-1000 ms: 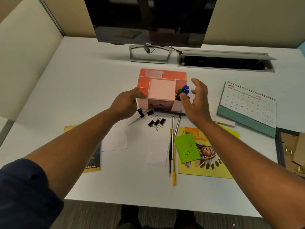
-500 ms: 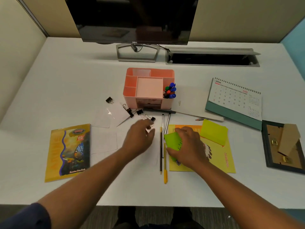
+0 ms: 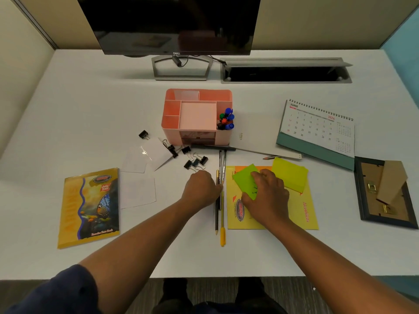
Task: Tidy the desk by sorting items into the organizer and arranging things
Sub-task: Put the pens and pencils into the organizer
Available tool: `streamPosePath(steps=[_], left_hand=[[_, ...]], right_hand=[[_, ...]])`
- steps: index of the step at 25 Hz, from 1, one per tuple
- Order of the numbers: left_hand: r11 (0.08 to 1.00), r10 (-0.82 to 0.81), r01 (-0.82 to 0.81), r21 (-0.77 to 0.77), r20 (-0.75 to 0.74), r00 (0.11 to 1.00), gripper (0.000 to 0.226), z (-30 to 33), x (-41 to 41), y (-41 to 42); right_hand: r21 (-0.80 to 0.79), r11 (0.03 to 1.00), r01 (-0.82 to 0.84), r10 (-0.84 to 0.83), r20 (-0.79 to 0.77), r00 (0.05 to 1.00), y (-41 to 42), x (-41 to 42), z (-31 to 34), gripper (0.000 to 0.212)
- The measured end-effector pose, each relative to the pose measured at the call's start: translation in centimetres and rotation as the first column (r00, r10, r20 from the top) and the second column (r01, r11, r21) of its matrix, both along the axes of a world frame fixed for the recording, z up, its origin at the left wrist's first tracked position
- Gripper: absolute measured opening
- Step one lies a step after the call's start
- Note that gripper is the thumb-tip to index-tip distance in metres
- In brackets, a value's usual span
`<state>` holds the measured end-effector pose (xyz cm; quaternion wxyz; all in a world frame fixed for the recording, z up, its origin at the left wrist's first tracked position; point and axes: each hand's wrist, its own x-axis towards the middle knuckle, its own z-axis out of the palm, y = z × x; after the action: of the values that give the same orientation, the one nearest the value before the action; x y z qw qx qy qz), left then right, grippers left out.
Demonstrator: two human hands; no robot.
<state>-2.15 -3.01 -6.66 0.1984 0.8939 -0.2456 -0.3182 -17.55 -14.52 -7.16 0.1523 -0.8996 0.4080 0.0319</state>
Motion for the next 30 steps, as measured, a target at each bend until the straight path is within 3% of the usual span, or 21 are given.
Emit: streamPosePath(steps=[3,7,11,16,21,24,27,30], left_hand=[[1.0,0.018,-0.017,0.019,-0.052,0.999,0.033,-0.3,0.1,-0.3],[0.999,0.04,-0.039,0.012,-0.101,0.994,0.041,-0.2,0.0,-0.6],[0.997,0.06,-0.067,-0.028,-0.182,0.981,0.037,0.3,0.5,-0.3],[0.949,0.212,-0.271,-0.159,-0.313,0.926,0.027,1.8,1.0,1.0],[0.863,0.317,-0.463,-0.204,-0.493,0.81,0.016,2.6,0.6,2.2],[0.882,0.3,-0.417,-0.222,-0.417,0.858,0.015,1.6,0.1,2.3],[0.962,0.176,-0.192,-0.197,-0.096,0.98,0.017,0.3,-0.3,1.2],[0.982,0.118,-0.114,-0.15,0.022,0.993,0.027,0.2,0.2,-0.2]], right_hand=[[-0.103,0.992,-0.069,0.083,0.137,0.987,0.6,0.0,0.3,0.041],[0.165,0.971,-0.173,0.144,0.176,0.974,2.9,0.7,1.1,0.017],[0.316,0.941,-0.124,0.1,0.091,0.991,4.0,1.1,1.1,0.02],[0.312,0.942,-0.119,0.15,-0.076,0.986,4.6,1.7,1.5,0.029],[0.314,0.941,-0.127,0.172,-0.117,0.978,5.3,2.2,1.8,0.029],[0.29,0.945,-0.15,0.188,-0.108,0.976,5.9,2.2,1.8,0.03],[0.277,0.948,-0.159,0.191,-0.093,0.977,6.5,2.1,1.4,0.03],[0.317,0.941,-0.114,0.141,-0.065,0.988,6.5,2.2,1.4,0.035]])
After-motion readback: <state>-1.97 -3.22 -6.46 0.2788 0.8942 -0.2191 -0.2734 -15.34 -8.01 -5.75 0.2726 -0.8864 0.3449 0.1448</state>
